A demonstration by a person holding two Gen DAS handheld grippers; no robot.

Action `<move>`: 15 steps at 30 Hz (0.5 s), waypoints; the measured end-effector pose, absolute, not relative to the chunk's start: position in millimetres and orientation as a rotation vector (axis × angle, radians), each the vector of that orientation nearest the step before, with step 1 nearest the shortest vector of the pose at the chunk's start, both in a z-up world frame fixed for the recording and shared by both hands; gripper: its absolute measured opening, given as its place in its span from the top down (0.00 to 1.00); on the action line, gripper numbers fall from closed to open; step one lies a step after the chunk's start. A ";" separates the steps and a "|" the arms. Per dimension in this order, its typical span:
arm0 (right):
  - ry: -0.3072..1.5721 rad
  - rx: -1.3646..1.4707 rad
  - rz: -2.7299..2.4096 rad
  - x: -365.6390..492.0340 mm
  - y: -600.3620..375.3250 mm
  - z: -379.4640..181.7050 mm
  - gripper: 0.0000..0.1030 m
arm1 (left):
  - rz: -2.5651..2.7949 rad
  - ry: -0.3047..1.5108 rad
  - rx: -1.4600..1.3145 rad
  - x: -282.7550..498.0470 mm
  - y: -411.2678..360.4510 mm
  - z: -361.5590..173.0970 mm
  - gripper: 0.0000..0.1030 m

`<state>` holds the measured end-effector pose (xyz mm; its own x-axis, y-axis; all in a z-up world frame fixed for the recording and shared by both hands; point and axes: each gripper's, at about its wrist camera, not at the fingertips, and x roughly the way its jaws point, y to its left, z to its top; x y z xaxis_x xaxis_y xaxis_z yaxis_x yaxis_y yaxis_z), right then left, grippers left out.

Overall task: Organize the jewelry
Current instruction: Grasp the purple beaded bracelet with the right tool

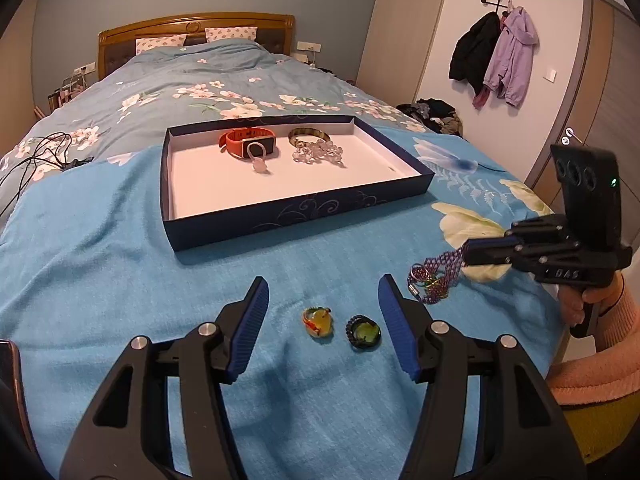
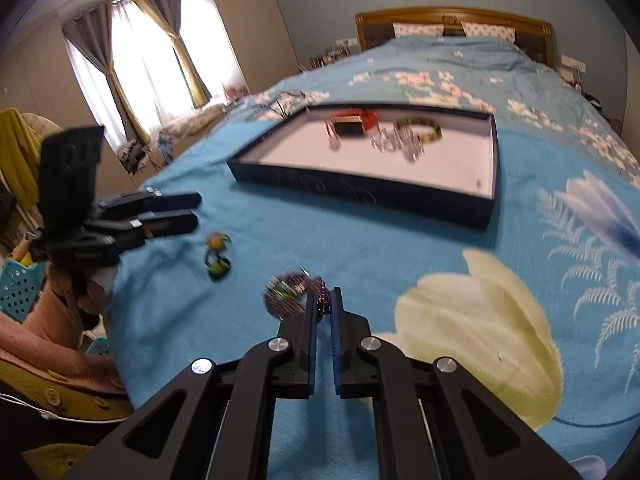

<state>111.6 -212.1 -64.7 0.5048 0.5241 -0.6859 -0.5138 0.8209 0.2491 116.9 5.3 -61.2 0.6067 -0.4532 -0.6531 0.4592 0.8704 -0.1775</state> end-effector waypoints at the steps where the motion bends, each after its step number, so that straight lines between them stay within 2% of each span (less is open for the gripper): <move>1: 0.819 0.012 0.629 110.4 -211.5 -60.9 0.95 | -0.530 0.752 0.008 116.5 5.1 -61.2 0.45; 15: 0.695 0.068 0.659 119.5 -203.5 -26.1 0.95 | -0.548 0.756 0.003 115.1 1.4 -64.8 0.45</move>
